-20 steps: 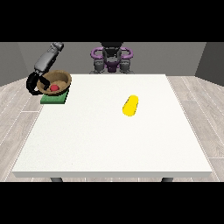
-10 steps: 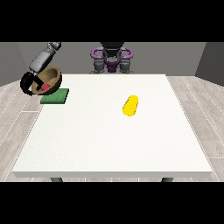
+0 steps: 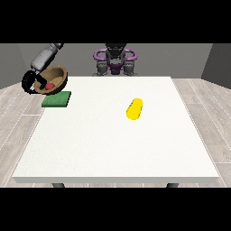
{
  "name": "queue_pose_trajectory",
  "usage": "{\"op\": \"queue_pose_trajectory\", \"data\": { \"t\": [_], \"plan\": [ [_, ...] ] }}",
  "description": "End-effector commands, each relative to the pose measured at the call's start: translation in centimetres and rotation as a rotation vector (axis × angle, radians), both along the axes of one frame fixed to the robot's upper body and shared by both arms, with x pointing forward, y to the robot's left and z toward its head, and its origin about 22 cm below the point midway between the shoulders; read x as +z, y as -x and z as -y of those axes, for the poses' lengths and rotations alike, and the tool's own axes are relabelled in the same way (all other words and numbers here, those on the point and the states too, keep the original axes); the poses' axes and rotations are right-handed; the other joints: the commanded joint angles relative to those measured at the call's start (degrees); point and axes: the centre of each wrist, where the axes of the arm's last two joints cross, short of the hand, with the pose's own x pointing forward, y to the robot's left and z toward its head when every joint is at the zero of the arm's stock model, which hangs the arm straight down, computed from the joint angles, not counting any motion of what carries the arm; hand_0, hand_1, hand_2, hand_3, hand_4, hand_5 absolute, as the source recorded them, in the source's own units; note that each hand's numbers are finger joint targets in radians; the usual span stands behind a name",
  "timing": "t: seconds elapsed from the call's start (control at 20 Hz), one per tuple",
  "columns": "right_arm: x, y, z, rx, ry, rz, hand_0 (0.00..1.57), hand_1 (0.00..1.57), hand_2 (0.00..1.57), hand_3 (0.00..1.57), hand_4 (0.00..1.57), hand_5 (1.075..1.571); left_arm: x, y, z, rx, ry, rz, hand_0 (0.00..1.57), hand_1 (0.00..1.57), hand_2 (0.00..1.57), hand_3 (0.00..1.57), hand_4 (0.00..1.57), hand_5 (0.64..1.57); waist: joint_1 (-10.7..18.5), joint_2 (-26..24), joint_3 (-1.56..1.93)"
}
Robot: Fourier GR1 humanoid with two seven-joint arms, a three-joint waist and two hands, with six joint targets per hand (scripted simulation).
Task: Pick the cup and pour the ball into the bowl, then pick the bowl and place it on the pad
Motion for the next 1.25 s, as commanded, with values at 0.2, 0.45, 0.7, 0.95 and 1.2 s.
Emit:
{"op": "queue_pose_trajectory", "data": {
  "t": [0.2,0.45,0.7,0.95,1.2],
  "plan": [
    [-4.8,0.7,-1.1,-0.006,-0.113,-0.036,1.57,1.57,1.57,1.12,1.08,1.567,-0.8,0.0,0.1,0.017,0.019,0.020,0.00,0.00,0.00,0.00,0.00,1.528,-0.6,0.9,0.03],
    [-1.0,2.8,4.3,-0.233,-0.142,0.039,1.53,1.53,1.52,1.28,0.00,1.567,2.8,2.3,-0.1,0.007,-0.014,0.089,0.00,0.00,0.00,0.00,0.00,1.518,0.9,4.2,0.11],
    [0.1,3.3,5.6,-0.238,-0.206,0.040,0.73,0.73,0.65,1.04,0.00,1.539,3.8,3.4,0.0,0.002,-0.006,0.075,0.00,0.00,0.00,0.00,0.00,1.519,1.5,4.8,0.13],
    [-0.1,2.6,4.5,-0.212,-0.175,0.014,0.48,0.48,0.54,0.69,0.00,1.513,1.8,2.5,-0.9,0.009,0.013,0.036,0.00,0.00,0.00,0.00,0.00,1.515,0.5,2.1,0.03],
    [5.7,2.4,6.0,-0.165,-0.235,0.071,0.13,0.13,0.28,0.38,0.00,1.467,0.8,2.5,-2.2,0.026,0.008,0.027,0.00,0.00,0.00,0.00,0.00,1.515,-0.2,0.8,-0.03]
  ]
}}
